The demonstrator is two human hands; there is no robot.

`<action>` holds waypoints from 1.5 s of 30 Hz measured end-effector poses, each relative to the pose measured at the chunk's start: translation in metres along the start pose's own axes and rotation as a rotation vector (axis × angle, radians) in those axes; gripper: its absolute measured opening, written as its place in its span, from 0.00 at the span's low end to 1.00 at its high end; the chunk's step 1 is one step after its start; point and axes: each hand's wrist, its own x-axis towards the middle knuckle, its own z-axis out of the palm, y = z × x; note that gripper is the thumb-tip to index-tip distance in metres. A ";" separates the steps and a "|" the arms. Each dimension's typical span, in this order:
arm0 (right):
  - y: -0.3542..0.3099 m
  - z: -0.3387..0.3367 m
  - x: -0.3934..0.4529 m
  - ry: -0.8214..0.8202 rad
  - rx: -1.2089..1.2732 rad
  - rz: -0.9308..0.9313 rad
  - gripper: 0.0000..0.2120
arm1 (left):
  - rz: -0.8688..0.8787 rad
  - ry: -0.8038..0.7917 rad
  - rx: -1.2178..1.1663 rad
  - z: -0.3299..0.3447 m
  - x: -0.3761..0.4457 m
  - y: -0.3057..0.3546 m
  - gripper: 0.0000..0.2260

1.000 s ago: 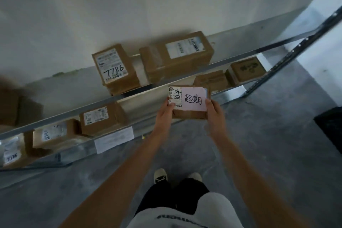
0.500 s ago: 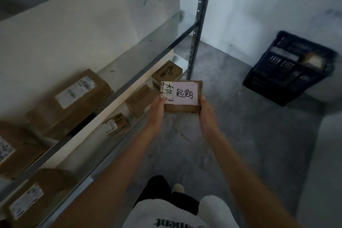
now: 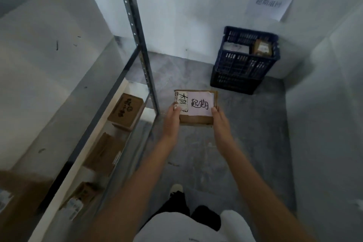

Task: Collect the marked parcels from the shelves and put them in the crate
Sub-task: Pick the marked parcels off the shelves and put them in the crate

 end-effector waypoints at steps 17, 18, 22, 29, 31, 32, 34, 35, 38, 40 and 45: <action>-0.036 -0.140 0.194 0.217 0.093 0.098 0.19 | -0.055 -0.238 0.082 0.212 0.170 0.026 0.10; -0.040 -0.150 0.207 0.210 0.105 0.098 0.19 | -0.055 -0.239 0.095 0.225 0.181 0.027 0.10; -0.051 -0.181 0.258 0.184 0.104 0.124 0.20 | -0.057 -0.227 0.131 0.271 0.223 0.034 0.10; -0.064 -0.207 0.356 0.173 0.082 0.187 0.19 | -0.121 -0.230 0.145 0.329 0.307 0.038 0.12; -0.065 -0.210 0.393 0.171 0.075 0.200 0.18 | -0.139 -0.234 0.148 0.346 0.339 0.040 0.14; -0.067 -0.212 0.412 0.176 0.063 0.204 0.18 | -0.147 -0.232 0.154 0.354 0.356 0.040 0.15; -0.073 -0.215 0.450 0.184 0.039 0.222 0.19 | -0.154 -0.247 0.159 0.371 0.391 0.042 0.15; -0.076 -0.217 0.468 0.187 0.039 0.241 0.19 | -0.167 -0.252 0.162 0.379 0.408 0.042 0.14; -0.089 -0.221 0.515 0.214 0.019 0.279 0.20 | -0.192 -0.277 0.209 0.400 0.451 0.050 0.11; -0.096 -0.224 0.545 0.227 -0.005 0.302 0.19 | -0.209 -0.292 0.243 0.414 0.477 0.053 0.10; -0.096 -0.240 0.613 0.242 -0.055 0.328 0.27 | -0.280 -0.318 0.228 0.450 0.534 0.062 0.10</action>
